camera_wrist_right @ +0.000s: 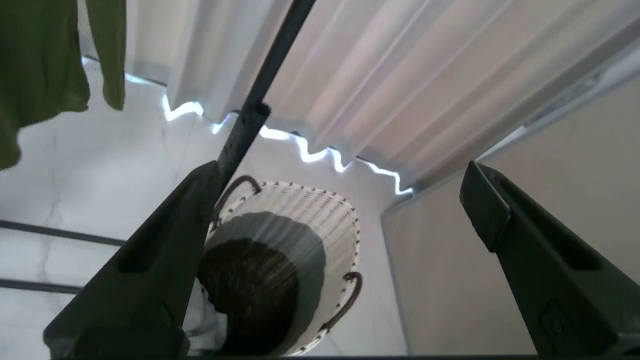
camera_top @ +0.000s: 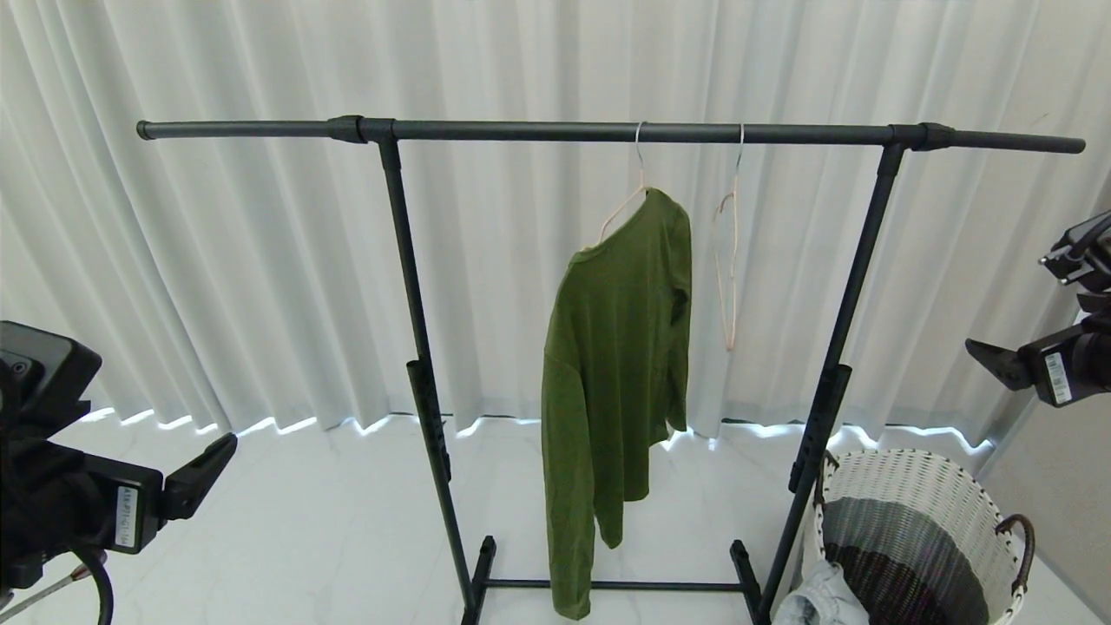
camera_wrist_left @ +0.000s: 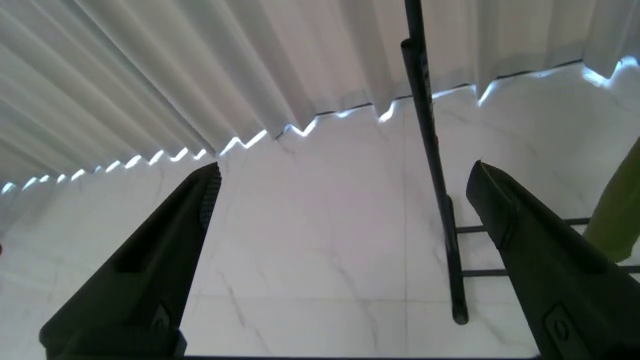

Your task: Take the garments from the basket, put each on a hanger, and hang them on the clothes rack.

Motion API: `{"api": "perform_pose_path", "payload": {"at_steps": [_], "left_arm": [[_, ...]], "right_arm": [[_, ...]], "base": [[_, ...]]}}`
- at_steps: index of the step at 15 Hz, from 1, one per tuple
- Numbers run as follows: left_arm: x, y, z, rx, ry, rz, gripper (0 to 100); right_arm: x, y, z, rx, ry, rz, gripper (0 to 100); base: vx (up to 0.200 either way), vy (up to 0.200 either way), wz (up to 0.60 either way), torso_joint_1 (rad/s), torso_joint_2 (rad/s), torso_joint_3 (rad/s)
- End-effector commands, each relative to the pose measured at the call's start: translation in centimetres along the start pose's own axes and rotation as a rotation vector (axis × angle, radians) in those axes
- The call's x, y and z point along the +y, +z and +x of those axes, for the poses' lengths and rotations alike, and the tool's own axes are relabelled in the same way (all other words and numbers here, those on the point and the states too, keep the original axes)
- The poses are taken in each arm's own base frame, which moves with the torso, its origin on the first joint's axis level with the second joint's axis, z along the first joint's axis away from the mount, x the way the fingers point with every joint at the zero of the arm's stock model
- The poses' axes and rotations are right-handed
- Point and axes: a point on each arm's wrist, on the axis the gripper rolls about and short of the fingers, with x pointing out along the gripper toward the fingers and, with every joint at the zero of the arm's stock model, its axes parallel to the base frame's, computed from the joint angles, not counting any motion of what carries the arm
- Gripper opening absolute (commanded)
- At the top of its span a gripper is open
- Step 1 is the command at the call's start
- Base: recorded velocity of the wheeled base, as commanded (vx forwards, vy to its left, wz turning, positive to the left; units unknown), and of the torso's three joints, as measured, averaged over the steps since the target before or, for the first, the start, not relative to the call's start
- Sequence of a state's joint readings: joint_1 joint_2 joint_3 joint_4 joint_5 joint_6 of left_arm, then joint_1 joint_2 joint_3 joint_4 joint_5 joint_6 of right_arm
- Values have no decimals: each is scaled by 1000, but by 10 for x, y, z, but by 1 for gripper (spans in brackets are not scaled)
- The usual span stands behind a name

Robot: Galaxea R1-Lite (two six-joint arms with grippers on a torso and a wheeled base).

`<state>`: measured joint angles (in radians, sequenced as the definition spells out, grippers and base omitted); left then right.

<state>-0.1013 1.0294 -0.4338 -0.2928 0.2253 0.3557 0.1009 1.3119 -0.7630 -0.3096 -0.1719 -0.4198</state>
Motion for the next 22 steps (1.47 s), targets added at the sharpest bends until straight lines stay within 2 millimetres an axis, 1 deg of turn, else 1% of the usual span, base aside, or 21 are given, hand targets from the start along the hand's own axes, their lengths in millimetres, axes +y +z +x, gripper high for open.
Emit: {"api": "perform_pose_path", "payload": {"at_steps": [1, 6, 10, 11, 13, 16, 19, 21, 22], "left_arm": [[0, 1, -4, -19, -5, 0, 100], [1, 4, -9, -49, -2, -6, 100], [2, 4, -13, -66, 4, -10, 100], [2, 4, -13, -66, 4, -10, 100], [1, 3, -13, -62, 3, -8, 100], [1, -1, -14, -59, 2, -7, 100], [1, -2, -16, -62, 3, -6, 100], [0, -4, -16, -52, 2, -5, 100], [-1, -6, -15, -48, 1, -3, 100]], "right_arm": [[0, 0, -1, -2, 0, -2, 100], [0, -3, -6, -3, -1, -20, 100], [3, -14, -15, 15, 4, -38, 100], [3, -14, -15, 15, 4, -38, 100], [-1, -21, -18, 38, -21, -31, 100], [-5, -37, -20, 95, -50, -31, 100], [-1, -54, -27, 141, -45, -40, 100], [2, -61, -34, 149, -38, -59, 100], [3, -63, -36, 151, -37, -59, 100]], "base": [[0, 0, 0, -246, 486, 227], [0, 0, 0, -249, 471, 208], [0, 0, 0, -238, 343, 137], [0, 0, 0, -110, 198, 134], [0, 0, 0, -58, 141, 68], [0, 0, 0, -6, 57, 28], [0, 0, 0, 0, 0, 0], [0, 0, 0, 0, 0, 0], [0, -200, 0, -2, 22, 7]]}}
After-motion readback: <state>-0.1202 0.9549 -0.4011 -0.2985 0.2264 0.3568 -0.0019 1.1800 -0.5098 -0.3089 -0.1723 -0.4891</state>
